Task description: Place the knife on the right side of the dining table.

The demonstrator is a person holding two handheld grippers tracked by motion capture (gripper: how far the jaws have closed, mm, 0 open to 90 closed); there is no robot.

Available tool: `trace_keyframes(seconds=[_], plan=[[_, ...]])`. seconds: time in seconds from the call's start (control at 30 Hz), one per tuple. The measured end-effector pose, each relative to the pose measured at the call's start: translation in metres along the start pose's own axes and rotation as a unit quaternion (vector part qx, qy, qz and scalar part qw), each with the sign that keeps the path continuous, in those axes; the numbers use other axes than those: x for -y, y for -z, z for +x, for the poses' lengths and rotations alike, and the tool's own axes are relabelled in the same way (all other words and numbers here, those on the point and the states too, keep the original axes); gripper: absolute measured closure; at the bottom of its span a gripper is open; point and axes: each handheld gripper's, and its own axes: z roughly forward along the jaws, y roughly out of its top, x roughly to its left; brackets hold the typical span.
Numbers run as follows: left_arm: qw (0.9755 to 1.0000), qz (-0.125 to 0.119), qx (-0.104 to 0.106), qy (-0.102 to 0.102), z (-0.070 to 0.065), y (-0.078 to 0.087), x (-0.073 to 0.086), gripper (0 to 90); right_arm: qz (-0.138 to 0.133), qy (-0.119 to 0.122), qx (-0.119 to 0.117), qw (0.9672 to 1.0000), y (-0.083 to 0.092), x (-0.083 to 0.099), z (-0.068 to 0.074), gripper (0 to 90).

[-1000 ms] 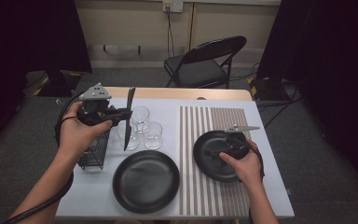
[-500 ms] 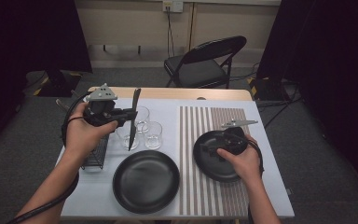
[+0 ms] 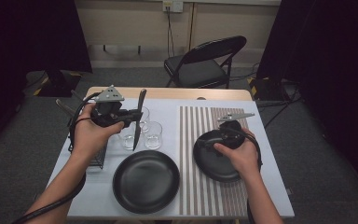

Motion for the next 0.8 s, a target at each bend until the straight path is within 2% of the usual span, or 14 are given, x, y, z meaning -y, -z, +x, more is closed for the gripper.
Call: trace_keyframes(seconds=[0.47,0.8], plan=[[0.9999,0.000,0.009,-0.008,-0.010,-0.013,-0.003,83.6,-0.002,0.017,-0.005,0.9998,-0.001,-0.023,0.013,22.8],[0.9999,-0.003,0.013,-0.010,-0.015,-0.018,-0.005,83.6,-0.003,0.018,-0.012,0.9998,0.002,-0.035,0.021,23.1]])
